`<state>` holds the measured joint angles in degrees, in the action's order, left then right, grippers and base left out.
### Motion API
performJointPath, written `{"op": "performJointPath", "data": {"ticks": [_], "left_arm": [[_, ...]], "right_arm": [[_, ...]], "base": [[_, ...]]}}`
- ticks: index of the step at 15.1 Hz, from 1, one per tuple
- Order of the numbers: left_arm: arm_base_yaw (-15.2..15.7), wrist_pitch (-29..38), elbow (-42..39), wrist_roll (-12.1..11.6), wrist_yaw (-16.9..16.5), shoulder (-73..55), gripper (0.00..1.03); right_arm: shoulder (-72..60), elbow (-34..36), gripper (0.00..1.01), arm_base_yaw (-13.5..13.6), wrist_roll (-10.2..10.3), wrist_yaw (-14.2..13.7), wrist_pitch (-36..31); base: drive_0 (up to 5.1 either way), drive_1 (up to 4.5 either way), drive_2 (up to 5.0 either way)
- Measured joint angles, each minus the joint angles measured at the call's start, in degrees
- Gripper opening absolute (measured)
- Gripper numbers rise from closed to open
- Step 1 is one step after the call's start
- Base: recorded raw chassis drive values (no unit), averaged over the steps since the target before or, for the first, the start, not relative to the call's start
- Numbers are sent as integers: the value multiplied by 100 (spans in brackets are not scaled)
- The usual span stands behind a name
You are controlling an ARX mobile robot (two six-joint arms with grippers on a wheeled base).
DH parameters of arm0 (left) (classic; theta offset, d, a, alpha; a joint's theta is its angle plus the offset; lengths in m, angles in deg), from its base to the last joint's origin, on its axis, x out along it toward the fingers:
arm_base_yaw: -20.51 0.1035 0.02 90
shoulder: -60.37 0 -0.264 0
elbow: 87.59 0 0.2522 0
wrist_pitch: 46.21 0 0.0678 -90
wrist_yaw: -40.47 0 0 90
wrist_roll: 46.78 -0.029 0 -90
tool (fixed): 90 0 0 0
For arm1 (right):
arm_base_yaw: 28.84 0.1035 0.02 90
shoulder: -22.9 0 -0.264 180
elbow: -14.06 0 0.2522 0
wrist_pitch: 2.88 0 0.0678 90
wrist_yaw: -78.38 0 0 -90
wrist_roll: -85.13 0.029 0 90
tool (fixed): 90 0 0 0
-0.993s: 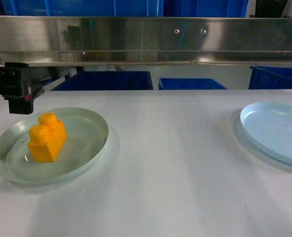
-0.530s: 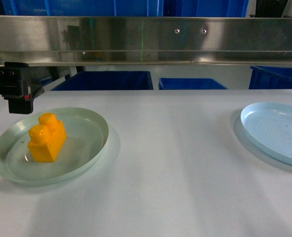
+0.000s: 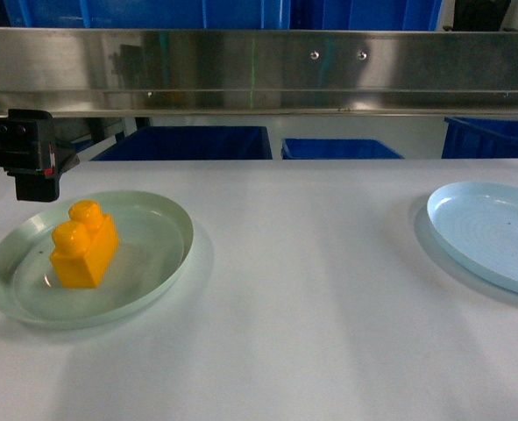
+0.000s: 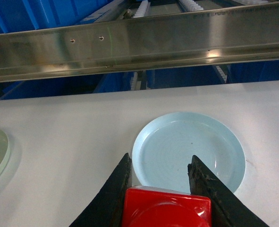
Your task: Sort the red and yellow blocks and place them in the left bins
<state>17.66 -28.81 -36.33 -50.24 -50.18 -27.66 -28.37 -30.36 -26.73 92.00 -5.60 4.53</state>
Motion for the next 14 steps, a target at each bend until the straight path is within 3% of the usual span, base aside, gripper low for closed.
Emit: {"op": "performJointPath", "data": {"ticks": [7, 9, 11, 14], "left_arm": [[22, -133, 52, 20, 50, 0, 98], [-52, -614, 448, 225, 76, -63, 98], [-212, -1296, 957, 531, 315, -157, 98], [-345, -2146, 1202, 866, 437, -214, 98]], "right_arm": [[0, 2, 29, 0, 15, 0, 0], [0, 2, 29, 0, 15, 0, 0], [0, 2, 29, 2, 15, 2, 0], [0, 2, 29, 0, 15, 2, 0]], "base": [[0, 0, 0], [0, 0, 0], [0, 0, 0], [0, 0, 0]]}}
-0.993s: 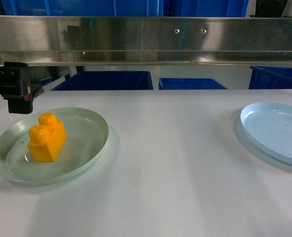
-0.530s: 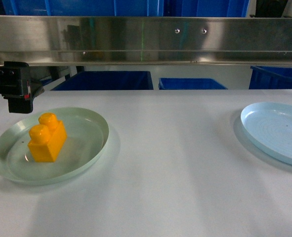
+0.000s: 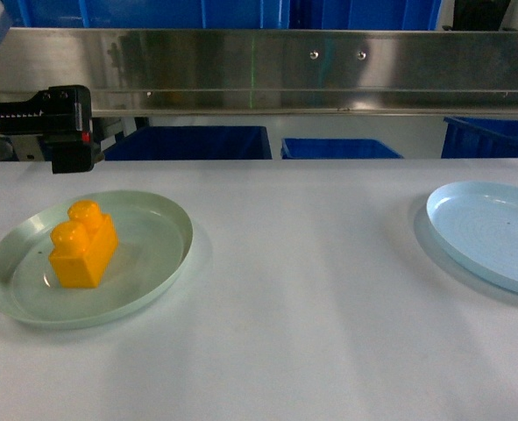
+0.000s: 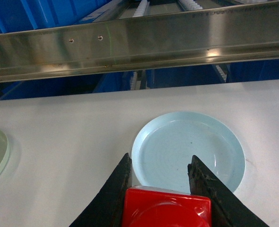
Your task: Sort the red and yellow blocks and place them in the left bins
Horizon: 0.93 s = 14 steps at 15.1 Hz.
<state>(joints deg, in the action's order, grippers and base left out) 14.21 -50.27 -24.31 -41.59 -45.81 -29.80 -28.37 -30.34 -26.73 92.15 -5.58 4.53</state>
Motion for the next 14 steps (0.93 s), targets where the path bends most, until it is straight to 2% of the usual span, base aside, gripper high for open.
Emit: {"op": "performJointPath", "data": {"ticks": [2, 6, 10, 14], "left_arm": [[-68, -472, 72, 223, 72, -2, 98], [-452, -520, 92, 295, 192, -2, 98], [-658, -431, 76, 107, 345, -286, 98], [-568, -544, -9, -66, 354, -645, 98]], "right_arm": [[0, 2, 29, 2, 0, 0, 0], [0, 2, 29, 2, 0, 0, 0], [0, 2, 29, 0, 0, 0, 0], [0, 2, 29, 2, 0, 0, 0]], "base": [[0, 0, 0], [0, 0, 0], [0, 0, 0], [0, 0, 0]]}}
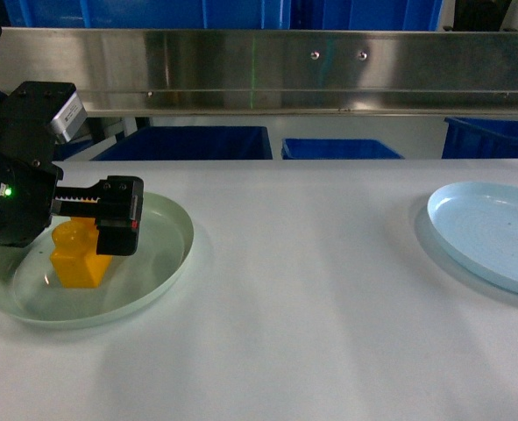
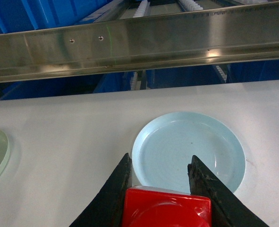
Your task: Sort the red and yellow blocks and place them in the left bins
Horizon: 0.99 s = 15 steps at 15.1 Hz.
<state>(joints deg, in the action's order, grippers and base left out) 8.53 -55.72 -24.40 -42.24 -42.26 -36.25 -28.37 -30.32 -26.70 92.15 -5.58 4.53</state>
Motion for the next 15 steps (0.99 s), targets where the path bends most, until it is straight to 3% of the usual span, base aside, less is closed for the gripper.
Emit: {"op": "performJointPath", "data": {"ticks": [3, 4, 5, 6, 10, 15], "left_arm": [[-2, -146, 9, 7, -46, -136, 98], [0, -144, 9, 4, -39, -168, 94], [-2, -142, 9, 2, -42, -195, 70], [-2, -83, 7, 0, -33, -195, 60], [0, 136, 7, -28, 7, -190, 31], [70, 295, 7, -79, -46, -111, 27]], "right_arm": [[0, 0, 29, -2, 0, 0, 0], [0, 0, 29, 0, 0, 0, 0], [0, 0, 29, 0, 0, 0, 0], [0, 0, 29, 0, 0, 0, 0], [0, 0, 29, 0, 0, 0, 0], [0, 0, 29, 0, 0, 0, 0]], "base": [[0, 0, 0], [0, 0, 0], [0, 0, 0], [0, 0, 0], [0, 0, 0], [0, 0, 0]]}}
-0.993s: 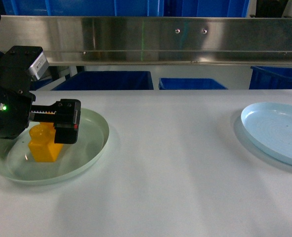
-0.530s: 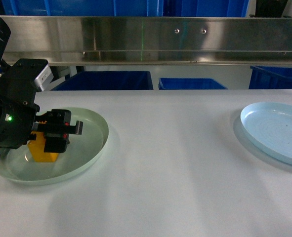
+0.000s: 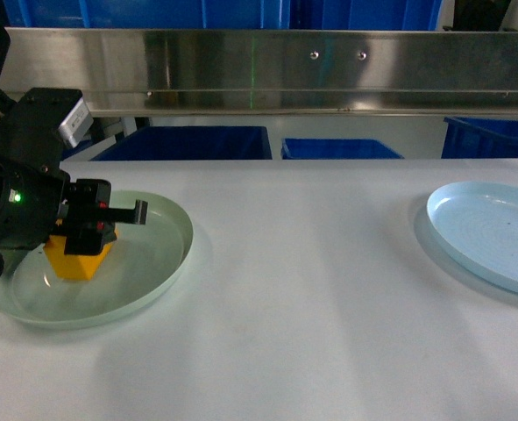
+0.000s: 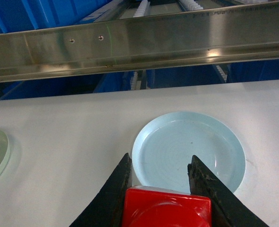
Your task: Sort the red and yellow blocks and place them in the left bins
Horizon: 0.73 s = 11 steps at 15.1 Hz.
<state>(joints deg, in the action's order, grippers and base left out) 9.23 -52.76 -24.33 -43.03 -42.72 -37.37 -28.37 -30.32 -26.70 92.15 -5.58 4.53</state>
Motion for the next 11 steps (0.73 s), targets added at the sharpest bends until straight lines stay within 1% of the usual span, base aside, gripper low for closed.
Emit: {"op": "performJointPath", "data": {"ticks": [1, 3, 4, 5, 6, 7, 8, 11], "left_arm": [[96, 221, 0, -125, -90, 142, 27], [439, 531, 0, -358, -254, 634, 27], [645, 767, -7, -531, -470, 925, 27], [839, 807, -48, -640, -649, 1191, 27], [1005, 929, -227, -828, -761, 1508, 27], [1126, 892, -485, -1034, -890, 1906, 27], [1167, 761, -586, -1143, -968, 2181, 27], [1303, 278, -645, -1176, -1187, 3136, 27]], "right_arm": [[0, 0, 29, 0, 0, 0, 0], [0, 0, 29, -2, 0, 0, 0], [0, 0, 29, -2, 0, 0, 0], [0, 0, 29, 0, 0, 0, -2], [0, 0, 29, 0, 0, 0, 0], [0, 0, 29, 0, 0, 0, -2], [0, 0, 29, 0, 0, 0, -2], [0, 0, 29, -2, 0, 0, -2]], "base": [[0, 0, 0], [0, 0, 0], [0, 0, 0], [0, 0, 0], [0, 0, 0], [0, 0, 0], [0, 0, 0], [0, 0, 0]]}}
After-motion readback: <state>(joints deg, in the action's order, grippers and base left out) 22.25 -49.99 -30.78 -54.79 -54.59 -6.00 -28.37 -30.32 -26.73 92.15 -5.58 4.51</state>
